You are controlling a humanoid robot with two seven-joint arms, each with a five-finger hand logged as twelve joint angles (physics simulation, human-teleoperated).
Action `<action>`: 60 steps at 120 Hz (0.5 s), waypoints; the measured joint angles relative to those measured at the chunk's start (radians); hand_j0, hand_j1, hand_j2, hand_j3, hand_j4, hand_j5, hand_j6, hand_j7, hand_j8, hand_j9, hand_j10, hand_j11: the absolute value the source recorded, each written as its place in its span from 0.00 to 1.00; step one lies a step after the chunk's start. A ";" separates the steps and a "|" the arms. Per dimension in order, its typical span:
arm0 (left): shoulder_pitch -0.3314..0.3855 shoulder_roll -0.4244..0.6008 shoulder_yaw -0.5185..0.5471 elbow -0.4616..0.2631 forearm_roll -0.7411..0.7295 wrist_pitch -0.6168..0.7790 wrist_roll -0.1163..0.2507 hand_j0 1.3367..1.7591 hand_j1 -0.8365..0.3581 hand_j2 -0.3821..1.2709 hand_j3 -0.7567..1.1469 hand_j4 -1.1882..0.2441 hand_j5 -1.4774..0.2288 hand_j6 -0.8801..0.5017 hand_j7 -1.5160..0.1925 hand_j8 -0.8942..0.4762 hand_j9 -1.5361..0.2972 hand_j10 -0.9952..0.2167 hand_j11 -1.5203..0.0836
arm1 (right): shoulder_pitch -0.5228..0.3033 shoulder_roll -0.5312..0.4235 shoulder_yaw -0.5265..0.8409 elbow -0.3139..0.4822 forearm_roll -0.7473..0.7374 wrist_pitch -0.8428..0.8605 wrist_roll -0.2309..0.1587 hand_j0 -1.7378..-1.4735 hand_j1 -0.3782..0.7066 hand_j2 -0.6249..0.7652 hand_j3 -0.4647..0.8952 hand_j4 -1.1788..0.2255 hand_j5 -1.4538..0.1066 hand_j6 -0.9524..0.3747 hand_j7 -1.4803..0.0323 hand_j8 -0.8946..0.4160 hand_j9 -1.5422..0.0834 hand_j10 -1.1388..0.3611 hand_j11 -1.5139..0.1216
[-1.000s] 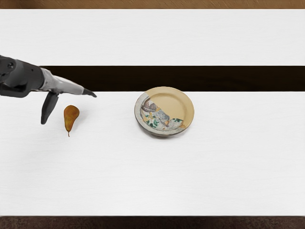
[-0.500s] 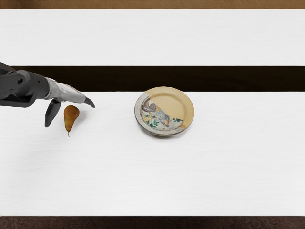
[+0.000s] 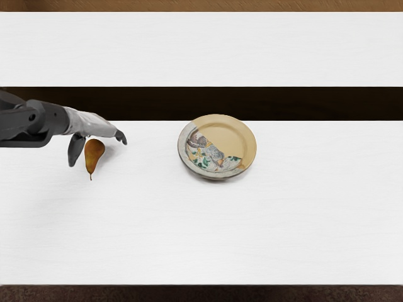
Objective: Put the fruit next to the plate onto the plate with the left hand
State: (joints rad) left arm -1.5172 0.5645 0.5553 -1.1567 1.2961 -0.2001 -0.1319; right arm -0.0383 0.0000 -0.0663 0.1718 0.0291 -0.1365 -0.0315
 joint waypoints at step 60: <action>0.045 0.000 0.000 0.008 0.000 0.076 0.000 0.76 0.75 0.26 0.40 0.66 0.68 0.46 0.70 0.47 0.67 0.62 0.75 | 0.000 0.000 0.000 0.000 0.000 0.000 0.001 0.30 0.06 0.45 0.34 0.82 0.91 0.70 0.95 0.66 0.93 0.74 0.90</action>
State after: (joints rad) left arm -1.4725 0.5648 0.5549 -1.1485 1.2962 -0.1239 -0.1316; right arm -0.0383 0.0000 -0.0665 0.1718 0.0291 -0.1365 -0.0310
